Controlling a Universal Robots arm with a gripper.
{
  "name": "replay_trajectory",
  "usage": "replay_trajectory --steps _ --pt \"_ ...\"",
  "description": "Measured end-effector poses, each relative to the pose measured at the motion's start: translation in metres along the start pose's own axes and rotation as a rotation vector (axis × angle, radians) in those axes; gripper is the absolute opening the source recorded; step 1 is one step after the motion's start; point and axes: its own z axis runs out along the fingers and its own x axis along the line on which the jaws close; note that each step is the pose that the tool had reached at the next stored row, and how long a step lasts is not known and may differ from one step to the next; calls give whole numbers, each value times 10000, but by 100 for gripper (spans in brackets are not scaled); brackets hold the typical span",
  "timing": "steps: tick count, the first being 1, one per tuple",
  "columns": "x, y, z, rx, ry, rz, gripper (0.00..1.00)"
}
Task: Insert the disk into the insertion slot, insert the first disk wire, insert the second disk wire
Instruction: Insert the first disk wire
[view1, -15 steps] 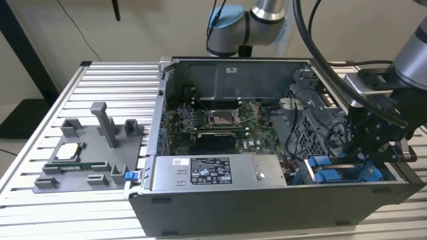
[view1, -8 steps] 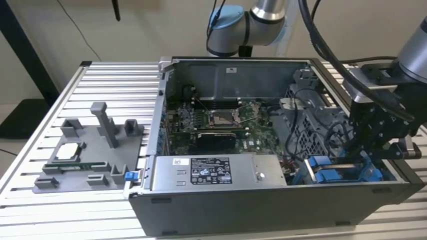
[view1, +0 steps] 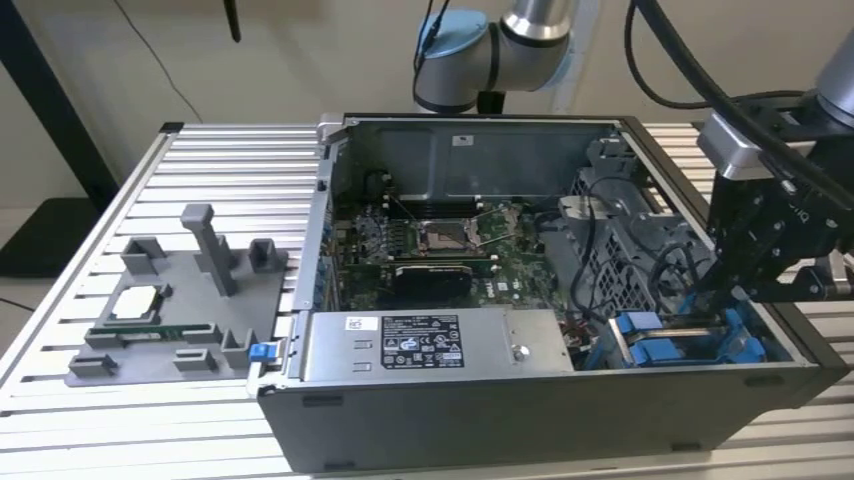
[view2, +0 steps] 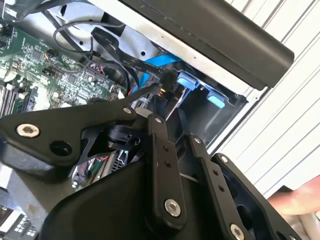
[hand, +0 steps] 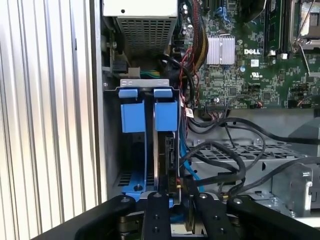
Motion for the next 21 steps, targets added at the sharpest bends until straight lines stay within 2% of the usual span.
replay_trajectory --steps 12,21 --pt "-3 2 -47 1 -1 0 100" --pt "-13 -7 -48 1 0 0 100"
